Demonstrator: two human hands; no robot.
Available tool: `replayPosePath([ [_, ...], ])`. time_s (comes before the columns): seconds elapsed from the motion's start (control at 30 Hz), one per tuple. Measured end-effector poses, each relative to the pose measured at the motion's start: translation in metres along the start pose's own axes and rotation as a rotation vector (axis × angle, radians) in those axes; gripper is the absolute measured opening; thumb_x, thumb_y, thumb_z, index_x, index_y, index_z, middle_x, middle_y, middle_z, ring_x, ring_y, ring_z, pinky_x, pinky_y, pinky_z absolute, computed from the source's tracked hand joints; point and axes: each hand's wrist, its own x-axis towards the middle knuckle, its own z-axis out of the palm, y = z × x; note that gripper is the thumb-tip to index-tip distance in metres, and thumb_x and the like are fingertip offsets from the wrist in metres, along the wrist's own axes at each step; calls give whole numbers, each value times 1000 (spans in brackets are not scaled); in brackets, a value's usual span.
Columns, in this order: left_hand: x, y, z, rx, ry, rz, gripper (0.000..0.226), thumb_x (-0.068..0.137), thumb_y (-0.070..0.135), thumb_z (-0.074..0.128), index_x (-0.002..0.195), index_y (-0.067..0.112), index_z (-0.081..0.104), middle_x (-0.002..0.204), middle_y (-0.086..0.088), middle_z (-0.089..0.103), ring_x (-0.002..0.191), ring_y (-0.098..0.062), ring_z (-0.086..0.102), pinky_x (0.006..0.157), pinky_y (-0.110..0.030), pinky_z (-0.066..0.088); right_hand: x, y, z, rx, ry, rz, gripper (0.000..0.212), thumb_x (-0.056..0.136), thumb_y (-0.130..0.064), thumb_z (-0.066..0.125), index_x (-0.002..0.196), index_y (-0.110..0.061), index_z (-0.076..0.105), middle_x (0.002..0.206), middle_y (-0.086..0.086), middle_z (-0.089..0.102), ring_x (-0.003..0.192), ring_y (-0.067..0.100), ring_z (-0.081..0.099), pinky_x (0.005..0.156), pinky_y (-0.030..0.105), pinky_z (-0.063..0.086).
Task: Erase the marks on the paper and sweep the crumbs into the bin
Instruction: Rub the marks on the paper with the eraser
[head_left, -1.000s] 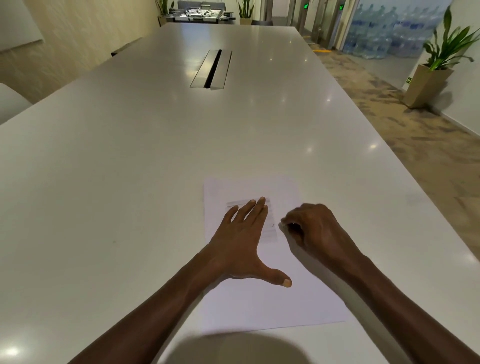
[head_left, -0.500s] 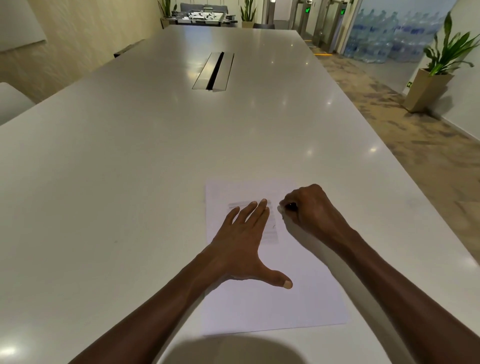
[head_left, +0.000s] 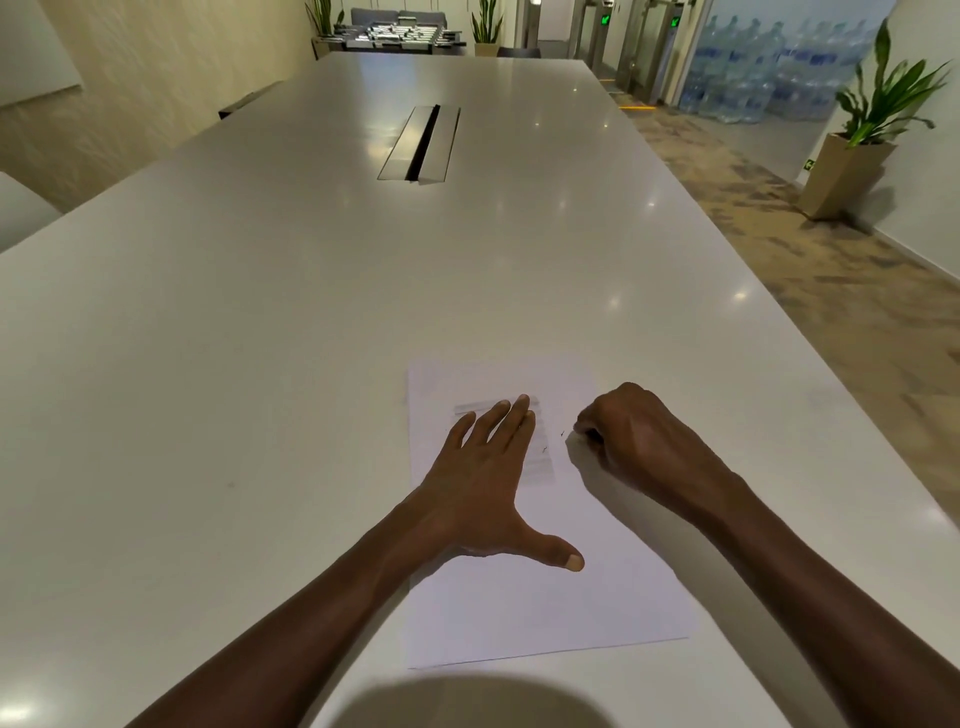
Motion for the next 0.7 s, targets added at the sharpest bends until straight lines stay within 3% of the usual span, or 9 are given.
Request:
replayPosePath([
  [0.1,-1,0,0,0,3,2,149,51,101,47,155,16,-18,161,6,-29,148,-11,-25,123,-46,-5,-8,-6,-9,4,-27,-110,20,65,-2,35,54,-16,24,60,7,13,62,23,10,51,34,19],
  [0.2,0,0,0,-11,6,3,150,50,102,45,155,16,-17,161,6,-28,148,-11,-25,123,-46,-4,-14,-5,-11,-27,-80,-122,25,68,1,46,49,-13,39,56,15,25,61,27,15,49,37,25],
  [0.23,1,-1,0,-13,5,4,150,49,103,44,155,16,-17,161,6,-28,148,-11,-25,123,-46,-4,-15,-5,-11,-32,-111,-91,15,70,-1,49,55,-4,44,56,18,35,59,28,20,49,37,30],
  [0.3,0,-1,1,-14,8,8,150,49,103,41,155,16,-18,161,6,-29,148,-11,-25,123,-46,-3,-17,-4,-11,54,-131,-14,19,77,-5,53,63,-7,65,61,14,59,50,22,40,52,34,44],
  [0.37,-1,-1,2,-28,-2,11,147,51,104,40,155,17,-18,160,6,-31,147,-10,-27,123,-46,-4,-20,-7,-11,220,-120,99,15,82,-7,65,76,-13,77,74,0,75,59,8,62,61,24,51],
  [0.43,0,-2,0,-92,-25,6,143,56,102,40,155,17,-19,159,7,-33,145,-7,-30,123,-44,-5,-24,-14,-9,373,-21,230,10,83,-10,72,83,-15,80,80,-6,77,68,3,66,63,12,48],
  [0.53,2,-8,-10,-257,-51,-17,139,63,95,48,154,16,-21,158,7,-34,144,-5,-30,124,-40,-5,-23,-24,-1,526,104,370,5,80,-14,77,83,-17,80,80,-11,76,76,-1,66,66,6,45],
  [0.7,4,-17,-13,-132,-38,-4,137,67,88,56,155,12,-16,161,1,-28,147,-9,-27,123,-36,-8,-11,-42,8,599,152,353,9,77,-8,77,82,-15,79,78,-6,74,73,3,67,68,14,50],
])
